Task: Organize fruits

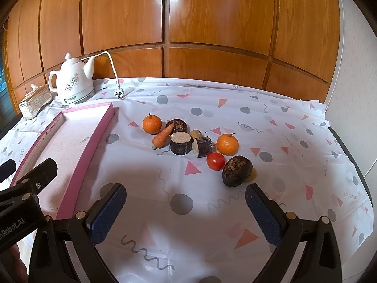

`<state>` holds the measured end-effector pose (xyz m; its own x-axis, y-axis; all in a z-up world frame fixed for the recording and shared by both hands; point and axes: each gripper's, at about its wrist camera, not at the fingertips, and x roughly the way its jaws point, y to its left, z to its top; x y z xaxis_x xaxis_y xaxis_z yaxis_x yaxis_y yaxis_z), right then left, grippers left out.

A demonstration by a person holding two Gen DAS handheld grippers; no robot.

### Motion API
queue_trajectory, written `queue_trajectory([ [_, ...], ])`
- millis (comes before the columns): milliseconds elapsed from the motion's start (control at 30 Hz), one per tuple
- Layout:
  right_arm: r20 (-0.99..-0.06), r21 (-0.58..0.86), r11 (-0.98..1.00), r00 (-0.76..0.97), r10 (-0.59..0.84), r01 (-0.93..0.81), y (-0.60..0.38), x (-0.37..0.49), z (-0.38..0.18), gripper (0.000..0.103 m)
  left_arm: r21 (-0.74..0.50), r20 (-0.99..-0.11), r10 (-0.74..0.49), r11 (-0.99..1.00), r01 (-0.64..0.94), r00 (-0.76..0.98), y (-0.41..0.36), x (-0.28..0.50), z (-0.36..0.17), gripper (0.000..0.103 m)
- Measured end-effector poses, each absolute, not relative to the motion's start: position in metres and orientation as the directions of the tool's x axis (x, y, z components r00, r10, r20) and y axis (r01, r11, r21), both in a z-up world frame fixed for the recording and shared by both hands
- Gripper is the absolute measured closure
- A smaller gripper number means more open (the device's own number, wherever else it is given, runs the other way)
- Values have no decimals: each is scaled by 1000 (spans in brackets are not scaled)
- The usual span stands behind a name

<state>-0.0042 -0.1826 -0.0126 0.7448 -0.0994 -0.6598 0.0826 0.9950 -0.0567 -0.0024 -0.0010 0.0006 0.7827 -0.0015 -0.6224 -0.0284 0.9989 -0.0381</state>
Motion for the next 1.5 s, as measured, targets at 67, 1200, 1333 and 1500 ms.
queue_trajectory([
  [67,-661,-55,995,744,-98,82,-183,-4,-13,0,-38,-623,-2,999,-28,782,-1,-2,1,0],
  [1200,-667,-29,995,740,-89,93,-197,-2,-14,0,-40,-630,-30,999,6,776,-20,1,0,0],
  [1333,-676,-18,993,731,-97,115,-206,0,-15,0,-37,-625,-66,998,55,778,-28,4,2,0],
  [1500,-674,-19,992,731,-106,127,-223,2,-14,0,-49,-641,-149,987,154,753,-44,12,3,0],
])
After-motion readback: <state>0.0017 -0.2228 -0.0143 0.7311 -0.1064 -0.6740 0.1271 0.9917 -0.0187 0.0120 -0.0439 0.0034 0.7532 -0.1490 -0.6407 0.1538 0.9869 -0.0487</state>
